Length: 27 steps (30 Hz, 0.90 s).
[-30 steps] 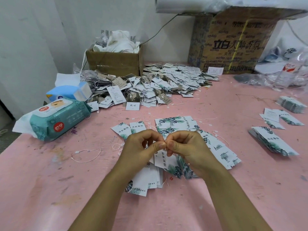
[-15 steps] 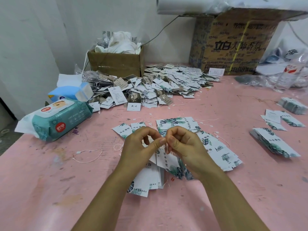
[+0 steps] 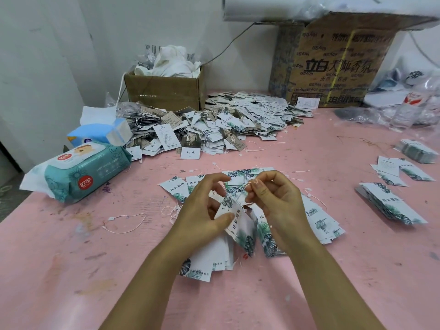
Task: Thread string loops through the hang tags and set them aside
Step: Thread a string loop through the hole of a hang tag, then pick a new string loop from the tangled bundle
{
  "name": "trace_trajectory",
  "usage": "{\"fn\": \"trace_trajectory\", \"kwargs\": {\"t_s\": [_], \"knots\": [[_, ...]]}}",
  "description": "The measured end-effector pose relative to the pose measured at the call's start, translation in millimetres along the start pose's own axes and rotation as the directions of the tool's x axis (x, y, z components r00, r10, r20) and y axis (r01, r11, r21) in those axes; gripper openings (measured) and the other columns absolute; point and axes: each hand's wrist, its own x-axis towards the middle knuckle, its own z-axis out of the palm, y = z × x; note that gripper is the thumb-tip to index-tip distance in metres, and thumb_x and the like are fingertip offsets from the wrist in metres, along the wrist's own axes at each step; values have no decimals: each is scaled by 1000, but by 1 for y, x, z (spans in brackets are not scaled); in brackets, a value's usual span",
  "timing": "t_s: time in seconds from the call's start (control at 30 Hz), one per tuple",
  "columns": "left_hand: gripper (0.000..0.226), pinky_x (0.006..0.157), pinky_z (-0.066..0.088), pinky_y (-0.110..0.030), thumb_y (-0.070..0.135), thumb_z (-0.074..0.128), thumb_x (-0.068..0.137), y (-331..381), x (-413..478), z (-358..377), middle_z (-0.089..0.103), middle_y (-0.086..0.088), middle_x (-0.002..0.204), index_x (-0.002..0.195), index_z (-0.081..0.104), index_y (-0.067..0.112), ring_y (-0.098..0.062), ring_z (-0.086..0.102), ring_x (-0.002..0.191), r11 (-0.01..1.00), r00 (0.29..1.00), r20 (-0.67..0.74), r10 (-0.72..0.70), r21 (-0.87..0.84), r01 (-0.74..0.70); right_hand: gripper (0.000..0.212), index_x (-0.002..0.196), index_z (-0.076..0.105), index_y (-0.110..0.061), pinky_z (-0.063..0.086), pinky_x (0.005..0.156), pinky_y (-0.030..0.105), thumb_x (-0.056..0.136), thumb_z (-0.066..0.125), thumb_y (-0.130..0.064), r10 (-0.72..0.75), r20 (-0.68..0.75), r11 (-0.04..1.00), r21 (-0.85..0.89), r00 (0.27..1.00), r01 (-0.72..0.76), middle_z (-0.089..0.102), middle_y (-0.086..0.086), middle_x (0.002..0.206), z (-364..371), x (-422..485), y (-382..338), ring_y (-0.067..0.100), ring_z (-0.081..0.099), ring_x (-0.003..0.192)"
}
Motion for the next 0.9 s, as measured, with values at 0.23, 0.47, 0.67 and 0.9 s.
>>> {"fn": "trace_trajectory", "kwargs": {"t_s": [0.23,0.47,0.67,0.9], "knots": [[51,59,51,-17,-9,71,71,1,5,-16,64,17,74,100,59,31,0,55,59,918,984,-132,-121,-392,60,16,84,60,-14,48,56,15,85,60,2,13,-24,971,-237,1000,-18,70,-2,65,-8,2,0,5,63,62],[42,59,54,-23,-12,67,69,0,7,-15,68,-7,85,98,61,18,-15,67,71,806,952,-192,-237,-587,82,18,79,67,-14,51,55,18,84,59,2,296,161,939,-229,941,-257,72,0,68,-3,0,2,8,66,62],[37,58,52,-19,-13,67,72,-3,9,-12,65,-8,88,93,60,17,-10,62,67,841,925,-290,-246,-538,55,20,95,70,-7,50,61,25,90,51,-5,431,246,902,-105,868,-418,69,9,81,-4,0,0,15,63,68],[36,58,53,-22,-11,69,72,-6,9,-10,67,-4,86,91,60,19,-7,65,69,858,903,-351,-246,-513,34,21,106,64,-11,58,70,36,87,58,-4,465,303,881,-253,832,-400,70,9,102,-1,-4,3,24,67,89]]}}
